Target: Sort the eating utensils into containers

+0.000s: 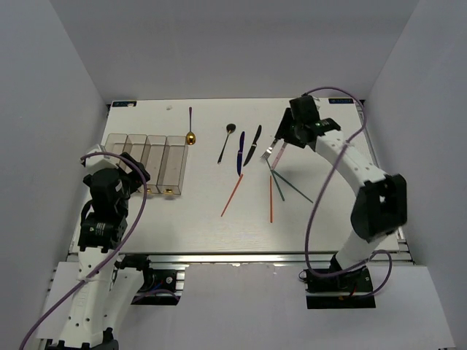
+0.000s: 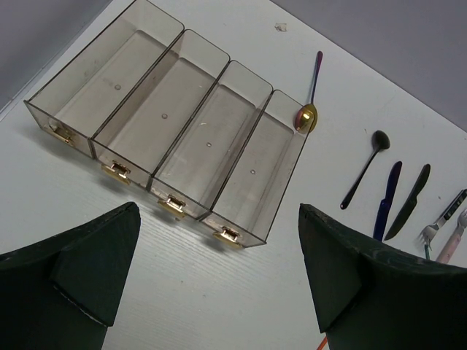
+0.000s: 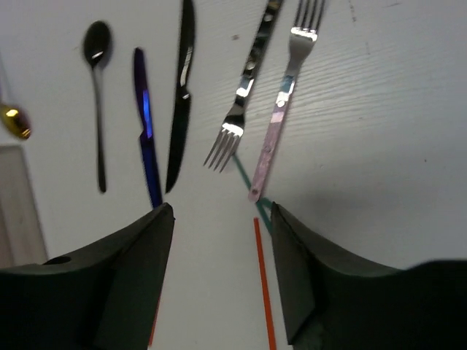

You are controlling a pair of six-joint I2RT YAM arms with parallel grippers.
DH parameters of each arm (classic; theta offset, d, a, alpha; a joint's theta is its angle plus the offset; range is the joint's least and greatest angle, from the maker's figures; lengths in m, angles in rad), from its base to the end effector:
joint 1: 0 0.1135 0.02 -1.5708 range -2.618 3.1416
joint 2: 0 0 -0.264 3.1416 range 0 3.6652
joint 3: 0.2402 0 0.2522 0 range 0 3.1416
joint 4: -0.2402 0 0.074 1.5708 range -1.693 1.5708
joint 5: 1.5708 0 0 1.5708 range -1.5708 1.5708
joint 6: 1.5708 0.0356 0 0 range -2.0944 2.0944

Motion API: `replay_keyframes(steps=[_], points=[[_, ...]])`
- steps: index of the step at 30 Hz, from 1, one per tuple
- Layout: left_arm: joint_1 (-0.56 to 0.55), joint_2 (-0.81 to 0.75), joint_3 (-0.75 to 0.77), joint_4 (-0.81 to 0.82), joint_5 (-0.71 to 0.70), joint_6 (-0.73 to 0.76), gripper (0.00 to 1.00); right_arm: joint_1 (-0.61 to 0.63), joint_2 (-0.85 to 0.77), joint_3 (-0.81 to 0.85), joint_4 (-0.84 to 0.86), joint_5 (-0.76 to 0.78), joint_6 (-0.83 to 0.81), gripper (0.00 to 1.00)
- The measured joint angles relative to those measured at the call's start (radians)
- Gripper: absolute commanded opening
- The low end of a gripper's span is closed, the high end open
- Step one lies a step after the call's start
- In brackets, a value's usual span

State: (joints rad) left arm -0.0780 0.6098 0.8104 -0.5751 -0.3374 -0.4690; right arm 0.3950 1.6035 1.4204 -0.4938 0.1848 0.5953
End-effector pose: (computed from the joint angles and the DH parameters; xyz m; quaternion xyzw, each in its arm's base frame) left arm 0.1323 0.0015 0.3329 -0.2510 0.7808 -0.0163 0.5720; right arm 0.3398 0.1346 0.3235 0.1295 0.8894 0.1313 0.4182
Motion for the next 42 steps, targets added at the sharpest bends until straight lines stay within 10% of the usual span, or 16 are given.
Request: replay_keyframes(steps=[25,35,42], points=[[0.000,0.061,0.000,0.008,0.035,0.008,0.98,-0.002,0.574,0.237,-0.030,0.201,0.023,0.50],[0.000,0.068,0.000,0.008,0.039,0.008,0.98,-0.002,0.574,0.226,-0.001,0.206,0.053,0.08],[0.000,0.072,0.000,0.010,0.058,0.012,0.98,-0.007,0.431,0.151,-0.001,0.193,0.068,0.00]])
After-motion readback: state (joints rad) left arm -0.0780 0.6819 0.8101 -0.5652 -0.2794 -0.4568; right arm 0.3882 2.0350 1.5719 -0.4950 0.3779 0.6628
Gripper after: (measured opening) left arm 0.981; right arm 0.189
